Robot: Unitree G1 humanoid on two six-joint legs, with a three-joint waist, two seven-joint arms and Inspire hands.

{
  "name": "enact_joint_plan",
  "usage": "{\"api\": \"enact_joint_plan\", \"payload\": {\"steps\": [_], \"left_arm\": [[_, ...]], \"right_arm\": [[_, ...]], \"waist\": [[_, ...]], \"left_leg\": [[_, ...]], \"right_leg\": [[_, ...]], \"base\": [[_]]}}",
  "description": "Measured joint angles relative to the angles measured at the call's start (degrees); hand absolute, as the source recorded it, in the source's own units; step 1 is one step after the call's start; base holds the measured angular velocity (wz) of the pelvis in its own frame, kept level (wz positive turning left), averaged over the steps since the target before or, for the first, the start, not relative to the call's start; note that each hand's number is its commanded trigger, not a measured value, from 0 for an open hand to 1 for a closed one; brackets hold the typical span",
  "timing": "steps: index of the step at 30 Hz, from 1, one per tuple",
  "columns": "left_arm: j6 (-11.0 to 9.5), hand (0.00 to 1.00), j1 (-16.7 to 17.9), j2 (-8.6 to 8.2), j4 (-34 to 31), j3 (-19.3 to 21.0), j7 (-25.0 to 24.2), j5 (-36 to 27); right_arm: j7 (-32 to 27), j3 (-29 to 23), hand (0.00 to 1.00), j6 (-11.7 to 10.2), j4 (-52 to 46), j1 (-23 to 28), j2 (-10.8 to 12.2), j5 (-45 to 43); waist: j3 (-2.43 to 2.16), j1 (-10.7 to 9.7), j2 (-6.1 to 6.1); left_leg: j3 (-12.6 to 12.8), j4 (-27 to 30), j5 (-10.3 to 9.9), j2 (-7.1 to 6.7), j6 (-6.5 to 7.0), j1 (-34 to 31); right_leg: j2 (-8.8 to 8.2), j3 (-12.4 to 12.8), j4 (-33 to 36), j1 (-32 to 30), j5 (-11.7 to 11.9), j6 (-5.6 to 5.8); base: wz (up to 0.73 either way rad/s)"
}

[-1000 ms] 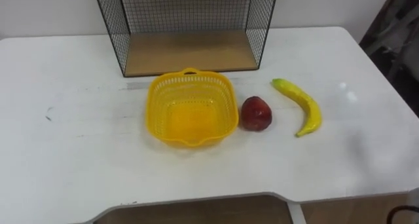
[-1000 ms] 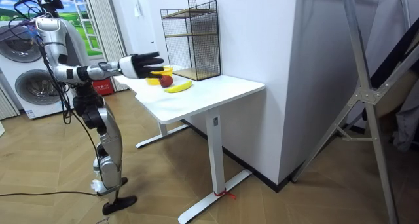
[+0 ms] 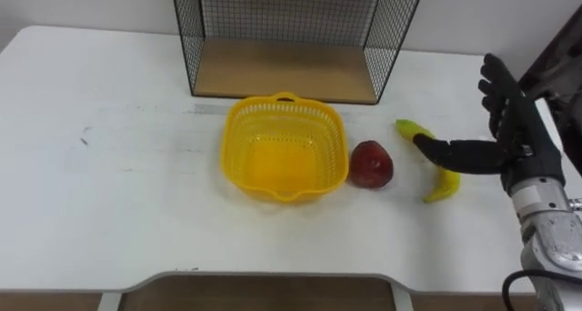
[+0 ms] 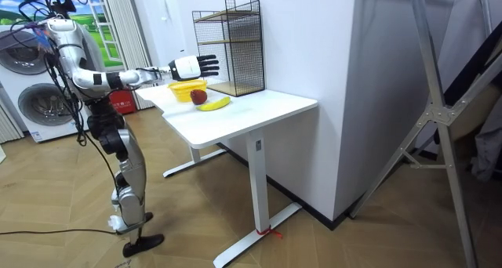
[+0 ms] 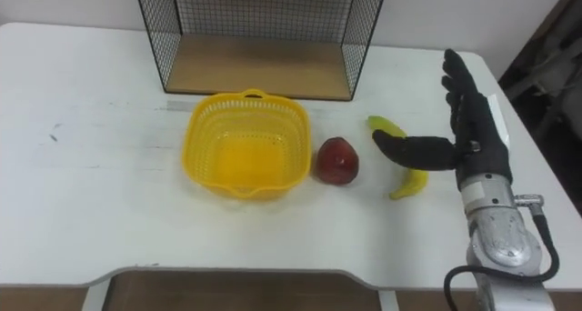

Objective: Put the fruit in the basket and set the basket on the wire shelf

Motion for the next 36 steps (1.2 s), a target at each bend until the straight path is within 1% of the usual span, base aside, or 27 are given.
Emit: {"api": "enact_joint_plan", "payload": {"steps": [2,5,10,12,16,18,22,25,27,28,36], "left_arm": [[0.00,0.00,-0.02,0.05,0.01,-0.02,-0.16,0.00],[0.01,0.00,0.28,0.06,0.06,-0.06,-0.23,0.23],[0.01,0.00,0.39,0.32,0.05,-0.15,-0.87,0.23],[0.06,0.00,0.37,1.10,0.00,-1.35,-1.18,0.23],[0.08,0.00,0.26,1.86,-0.03,-2.21,-1.36,0.25],[0.07,0.00,-0.24,2.19,-0.09,-2.34,-1.47,0.23],[0.06,0.00,-0.60,2.24,-0.22,-2.51,-1.42,0.21],[0.07,0.00,-0.59,2.26,-0.32,-3.96,-1.41,0.23],[0.07,0.00,-0.63,2.26,-0.32,-4.46,-1.41,0.20],[0.07,0.00,-0.62,2.24,-0.32,-4.50,-1.42,0.20],[0.07,0.00,-0.69,2.33,-0.32,-4.56,-1.99,0.20]], "right_arm": [[0.74,0.05,0.00,0.00,-0.01,0.00,0.00,-0.03],[1.97,1.54,0.00,0.00,-0.12,0.00,-0.10,-2.12],[4.70,2.70,0.00,0.00,-0.11,-0.01,-0.10,-3.13],[4.96,3.88,0.00,0.00,-0.11,-0.01,-0.09,-3.13],[6.20,4.50,0.00,0.02,-0.11,-0.03,-0.09,-3.38],[6.77,5.10,0.00,0.02,-0.10,-0.04,-0.11,-4.35],[8.17,6.67,0.00,0.17,-0.10,-0.05,-0.10,-5.00],[9.47,7.40,0.00,0.91,0.04,-0.05,-0.09,-5.46],[10.66,8.27,0.00,1.57,0.07,-0.04,-0.09,-5.46],[10.97,8.44,0.00,1.70,0.08,-0.04,-0.08,-5.46],[12.44,9.06,0.00,1.72,3.83,-0.03,-0.08,-5.59]], "waist": [[-0.09,0.09,-0.06],[-0.27,0.18,-0.01],[-0.23,0.41,0.03],[-0.22,0.37,-0.03],[-0.17,0.40,0.00],[-0.09,0.36,-0.15],[0.00,0.25,-0.19],[0.16,0.29,-0.25],[0.48,0.28,-0.33],[0.53,0.27,-0.32],[0.53,0.36,-0.33]], "left_leg": [[0.00,0.06,0.00,0.01,0.01,-0.03],[0.06,0.06,0.03,0.04,0.04,-0.12],[0.17,0.07,0.09,-0.04,0.14,-0.16],[0.17,0.06,0.09,-0.04,0.14,-0.16],[0.12,0.01,0.09,-0.03,0.14,-0.30],[0.08,0.02,0.09,0.00,0.14,-0.53],[0.09,0.09,0.09,0.01,0.14,-1.01],[0.09,0.13,0.09,0.00,0.14,-1.03],[0.03,0.21,0.09,0.03,0.14,-1.11],[0.02,0.29,0.09,0.02,0.14,-1.16],[-0.52,0.64,0.09,-0.02,0.14,-1.58]], "right_leg": [[-0.01,-0.22,0.01,0.16,0.02,-0.02],[0.01,0.02,0.08,0.25,0.02,-0.02],[-0.03,0.29,-0.02,0.21,0.04,-0.03],[-0.01,0.31,-0.07,0.21,0.04,-0.03],[0.00,0.29,-0.06,0.02,0.04,-0.03],[0.03,0.32,0.04,-0.25,0.04,-0.03],[0.04,0.36,0.13,-0.67,0.05,-0.03],[0.00,0.31,0.13,-0.65,0.06,-0.02],[0.03,0.30,0.15,-0.65,0.06,-0.03],[0.03,0.29,0.16,-0.65,0.06,-0.03],[-0.05,-0.32,0.15,-0.72,0.06,-0.03]], "base": [[0.04],[0.00],[0.00],[0.00],[0.00],[0.00],[0.00],[0.00],[0.00],[0.00],[0.04]]}}
